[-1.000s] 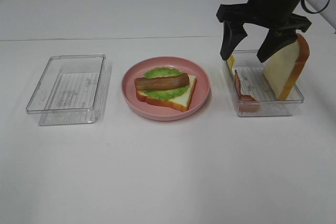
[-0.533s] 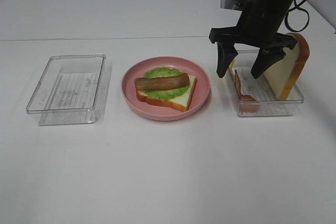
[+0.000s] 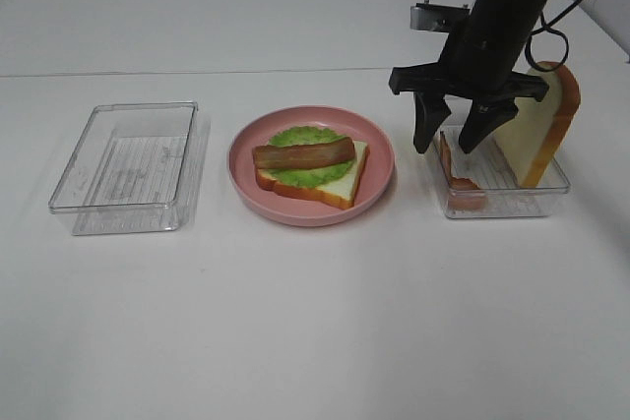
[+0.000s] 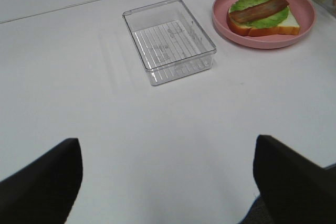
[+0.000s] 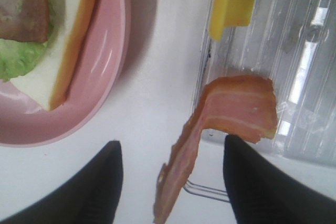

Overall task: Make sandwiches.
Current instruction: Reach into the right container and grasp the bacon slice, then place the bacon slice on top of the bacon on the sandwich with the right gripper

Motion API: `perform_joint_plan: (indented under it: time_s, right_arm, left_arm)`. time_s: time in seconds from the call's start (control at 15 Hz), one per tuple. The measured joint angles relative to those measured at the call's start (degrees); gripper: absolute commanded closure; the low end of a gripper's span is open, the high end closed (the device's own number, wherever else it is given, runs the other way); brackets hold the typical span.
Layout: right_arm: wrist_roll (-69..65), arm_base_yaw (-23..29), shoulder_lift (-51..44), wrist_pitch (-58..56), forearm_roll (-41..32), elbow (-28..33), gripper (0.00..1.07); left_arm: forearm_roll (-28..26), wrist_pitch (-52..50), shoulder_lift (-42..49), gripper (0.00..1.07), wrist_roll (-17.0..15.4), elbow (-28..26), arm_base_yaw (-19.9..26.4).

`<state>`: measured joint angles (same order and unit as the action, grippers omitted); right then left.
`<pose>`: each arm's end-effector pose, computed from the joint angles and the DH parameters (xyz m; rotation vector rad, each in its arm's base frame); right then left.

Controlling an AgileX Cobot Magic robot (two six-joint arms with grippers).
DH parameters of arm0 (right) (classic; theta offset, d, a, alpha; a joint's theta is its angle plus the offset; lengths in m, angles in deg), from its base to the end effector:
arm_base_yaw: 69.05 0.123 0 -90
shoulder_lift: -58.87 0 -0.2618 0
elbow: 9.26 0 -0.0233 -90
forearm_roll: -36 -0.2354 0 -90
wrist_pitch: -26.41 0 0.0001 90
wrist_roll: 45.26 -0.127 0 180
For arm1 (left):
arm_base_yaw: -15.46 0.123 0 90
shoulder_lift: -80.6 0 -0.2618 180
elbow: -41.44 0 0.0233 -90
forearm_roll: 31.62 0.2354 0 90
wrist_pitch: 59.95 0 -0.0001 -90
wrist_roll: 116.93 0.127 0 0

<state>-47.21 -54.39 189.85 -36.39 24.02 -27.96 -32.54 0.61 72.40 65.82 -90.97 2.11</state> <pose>0.3908 0.1265 0.1287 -0.2054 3.0621 0.3084 0.0348 -0.0101 0.2555 0.2855 2.0131 -0.1357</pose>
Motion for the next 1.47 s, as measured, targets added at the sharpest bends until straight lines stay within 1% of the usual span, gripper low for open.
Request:
perform_joint_plan:
  time_s: [0.13, 0.33, 0.47, 0.67, 0.8, 1.0, 1.07, 1.2, 1.33, 1.47]
  right_arm:
    - [0.0, 0.0, 0.29, -0.17, 0.0, 0.0, 0.65]
    - [0.0, 0.0, 0.29, -0.46, 0.0, 0.0, 0.88]
    - [0.0, 0.0, 0.29, -1.32, 0.0, 0.0, 1.06]
    - [0.0, 0.0, 0.34, -2.46, 0.06, -0.23, 1.07]
    - [0.0, 0.0, 0.4, -4.81, 0.06, -1.49, 1.07]
    - [0.06, 0.0, 0.17, -6.42, 0.06, -5.61, 1.07]
    - [0.06, 0.0, -0.46, -6.47, 0.0, -5.96, 1.07]
    - [0.06, 0.0, -2.75, -6.47, -0.63, -6.02, 1.07]
    - [0.06, 0.0, -7.22, -6.47, -2.64, -6.02, 1.07]
    - [0.0, 0.0, -12.72, -6.59, -6.99, -6.02, 1.07]
  left_arm:
    - [0.0, 0.0, 0.0, 0.23, 0.0, 0.0, 0.0]
    - [0.0, 0.0, 0.0, 0.23, 0.0, 0.0, 0.0]
    - [0.0, 0.0, 0.0, 0.23, 0.0, 0.0, 0.0]
    - [0.0, 0.0, 0.0, 0.23, 0.0, 0.0, 0.0]
    - [0.0, 0.0, 0.0, 0.23, 0.0, 0.0, 0.0]
    - [0.0, 0.0, 0.0, 0.23, 0.0, 0.0, 0.0]
    - [0.0, 0.0, 0.0, 0.23, 0.0, 0.0, 0.0]
    - [0.0, 0.0, 0.0, 0.23, 0.0, 0.0, 0.0]
    - [0.0, 0.0, 0.0, 0.23, 0.0, 0.0, 0.0]
    - [0.0, 0.0, 0.0, 0.23, 0.0, 0.0, 0.0]
